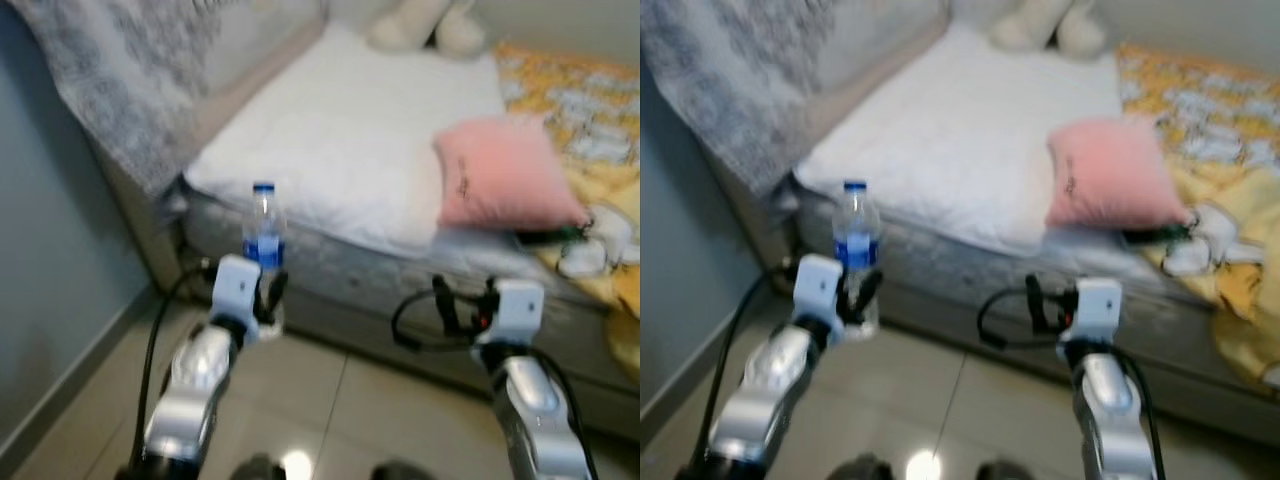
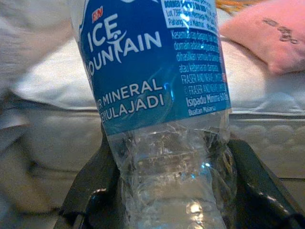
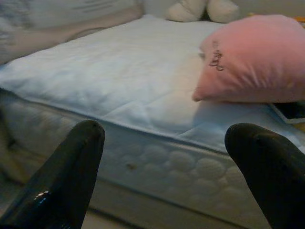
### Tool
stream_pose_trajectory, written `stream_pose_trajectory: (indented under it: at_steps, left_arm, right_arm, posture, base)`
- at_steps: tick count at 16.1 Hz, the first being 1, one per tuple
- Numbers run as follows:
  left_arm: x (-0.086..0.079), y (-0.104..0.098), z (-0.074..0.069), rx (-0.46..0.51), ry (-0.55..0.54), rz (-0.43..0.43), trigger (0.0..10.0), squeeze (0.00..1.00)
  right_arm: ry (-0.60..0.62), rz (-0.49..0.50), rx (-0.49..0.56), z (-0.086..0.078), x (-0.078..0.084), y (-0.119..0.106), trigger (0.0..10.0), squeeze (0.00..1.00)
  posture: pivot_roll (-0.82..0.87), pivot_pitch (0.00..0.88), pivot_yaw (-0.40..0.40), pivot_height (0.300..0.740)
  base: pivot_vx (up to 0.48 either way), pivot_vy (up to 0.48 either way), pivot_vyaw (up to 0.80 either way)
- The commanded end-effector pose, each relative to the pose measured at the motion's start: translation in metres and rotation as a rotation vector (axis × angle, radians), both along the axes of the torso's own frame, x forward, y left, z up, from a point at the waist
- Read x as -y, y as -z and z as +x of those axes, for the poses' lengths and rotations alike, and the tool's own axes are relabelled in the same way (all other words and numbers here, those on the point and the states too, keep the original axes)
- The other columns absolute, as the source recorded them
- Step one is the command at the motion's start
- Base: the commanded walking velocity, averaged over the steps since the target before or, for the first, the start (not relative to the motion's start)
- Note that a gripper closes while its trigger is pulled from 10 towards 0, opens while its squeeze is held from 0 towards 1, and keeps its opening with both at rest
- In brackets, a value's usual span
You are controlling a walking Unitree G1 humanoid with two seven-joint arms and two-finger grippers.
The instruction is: Clean up the room
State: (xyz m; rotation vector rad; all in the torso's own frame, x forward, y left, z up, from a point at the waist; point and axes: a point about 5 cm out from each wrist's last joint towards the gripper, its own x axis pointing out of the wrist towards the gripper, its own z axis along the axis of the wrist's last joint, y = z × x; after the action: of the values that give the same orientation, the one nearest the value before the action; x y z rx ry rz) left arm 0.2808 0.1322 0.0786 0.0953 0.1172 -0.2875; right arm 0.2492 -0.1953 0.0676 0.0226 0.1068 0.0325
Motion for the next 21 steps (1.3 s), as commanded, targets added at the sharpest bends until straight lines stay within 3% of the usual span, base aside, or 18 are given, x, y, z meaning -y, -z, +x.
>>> stream_pose_trajectory:
  at_steps: [1,4,12,15,20,21]
  left_arm:
    - [0.001,-0.002,0.002,0.020,-0.022,-0.007,10.0,0.00]
    - [0.006,-0.004,0.004,0.035,-0.018,0.006,10.0,0.00]
    - [0.012,-0.005,0.009,0.042,-0.030,-0.006,10.0,0.00]
    - [0.018,-0.006,0.005,0.062,0.014,-0.032,10.0,0.00]
    - [-0.003,0.003,0.006,0.021,-0.080,-0.056,10.0,0.00]
    - [-0.004,0.003,0.006,0.027,-0.080,-0.042,10.0,0.00]
  right_arm:
    - [-0.007,0.005,-0.002,0.003,0.000,-0.002,10.0,0.03]
    - [-0.020,-0.002,-0.007,0.004,-0.001,-0.001,10.0,0.04]
    - [-0.036,-0.010,-0.014,0.005,0.001,0.000,10.0,0.08]
    - [-0.038,-0.012,-0.015,0.005,0.003,-0.001,10.0,0.11]
    - [-0.041,0.001,-0.027,0.013,0.001,-0.001,10.0,0.13]
    - [-0.022,0.008,-0.030,0.013,0.001,0.000,10.0,0.08]
  posture:
    - [-0.13,0.000,0.009,0.740]
    - [-0.12,0.000,-0.004,0.740]
    - [-0.12,0.000,-0.017,0.740]
    - [-0.12,0.000,-0.016,0.740]
    - [-0.10,0.000,-0.013,0.740]
    - [-0.10,0.000,-0.014,0.740]
  base:
    - [0.000,-0.480,0.43]
    - [0.000,0.000,0.42]
    - [0.000,-0.451,0.42]
    - [0.000,-0.465,0.42]
    - [0.000,0.000,0.41]
    - [0.000,0.000,0.00]
